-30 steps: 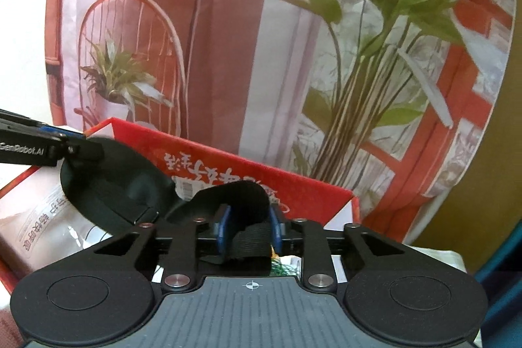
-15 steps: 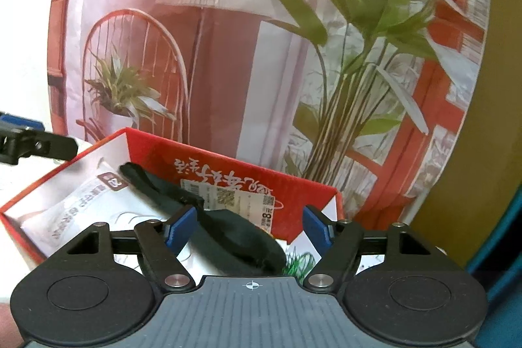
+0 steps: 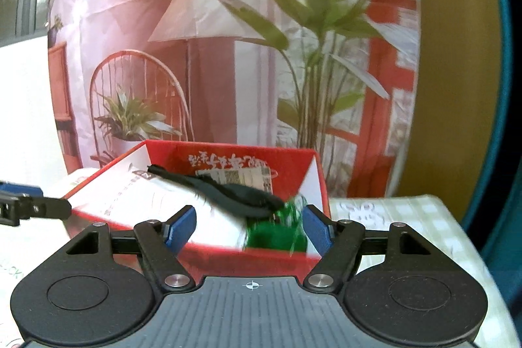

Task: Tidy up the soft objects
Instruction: 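Open both tools to release the eye mask in the box, then lower both tools onto the pink knitted cloth and close them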

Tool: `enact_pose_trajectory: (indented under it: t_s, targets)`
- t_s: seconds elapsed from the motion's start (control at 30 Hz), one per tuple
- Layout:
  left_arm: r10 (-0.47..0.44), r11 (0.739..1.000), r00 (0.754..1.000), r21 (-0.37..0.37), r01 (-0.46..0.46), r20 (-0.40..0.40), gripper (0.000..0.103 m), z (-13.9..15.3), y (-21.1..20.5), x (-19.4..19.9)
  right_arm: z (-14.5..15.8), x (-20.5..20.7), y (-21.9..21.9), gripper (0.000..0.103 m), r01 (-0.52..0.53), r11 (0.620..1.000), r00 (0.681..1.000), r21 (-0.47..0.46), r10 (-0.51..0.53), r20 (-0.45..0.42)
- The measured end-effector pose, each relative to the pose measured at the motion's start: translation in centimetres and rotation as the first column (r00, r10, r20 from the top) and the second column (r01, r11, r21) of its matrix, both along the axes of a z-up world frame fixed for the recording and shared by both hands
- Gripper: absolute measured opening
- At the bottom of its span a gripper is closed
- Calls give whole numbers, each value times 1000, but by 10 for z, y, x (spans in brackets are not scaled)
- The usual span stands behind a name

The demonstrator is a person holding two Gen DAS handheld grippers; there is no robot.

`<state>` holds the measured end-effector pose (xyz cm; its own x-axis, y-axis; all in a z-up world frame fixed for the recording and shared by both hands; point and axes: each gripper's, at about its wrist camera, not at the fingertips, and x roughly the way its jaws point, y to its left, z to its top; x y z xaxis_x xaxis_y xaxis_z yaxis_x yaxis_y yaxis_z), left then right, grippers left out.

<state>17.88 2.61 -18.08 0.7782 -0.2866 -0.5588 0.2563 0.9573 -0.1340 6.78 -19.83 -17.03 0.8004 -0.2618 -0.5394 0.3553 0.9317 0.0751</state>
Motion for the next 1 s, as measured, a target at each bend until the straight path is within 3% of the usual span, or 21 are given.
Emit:
enact_pose_trajectory:
  t_s: [0.17, 0.4, 0.57, 0.83, 1.0]
  targets:
    - [1, 1000, 997, 3, -1, -78, 85, -28, -2, -7, -21, -34, 9, 69, 44, 997, 999, 57, -43, -28]
    - [5, 1000, 988, 21, -1, -157, 85, -64, -7, -12, -64, -64, 21, 68, 86, 984, 988, 156, -63, -142]
    - [9, 999, 985, 50, -1, -173, 85, -77, -8, -13, -81, -68, 29, 68, 94, 980, 982, 174, -63, -176]
    - [15, 999, 977, 45, -5, -212, 85, -94, -6, -18, -102, -62, 28, 68, 104, 973, 969, 206, -53, -241]
    - [15, 1000, 976, 24, -10, -217, 85, -99, -1, -18, -108, -60, 32, 71, 91, 980, 968, 177, -45, -248]
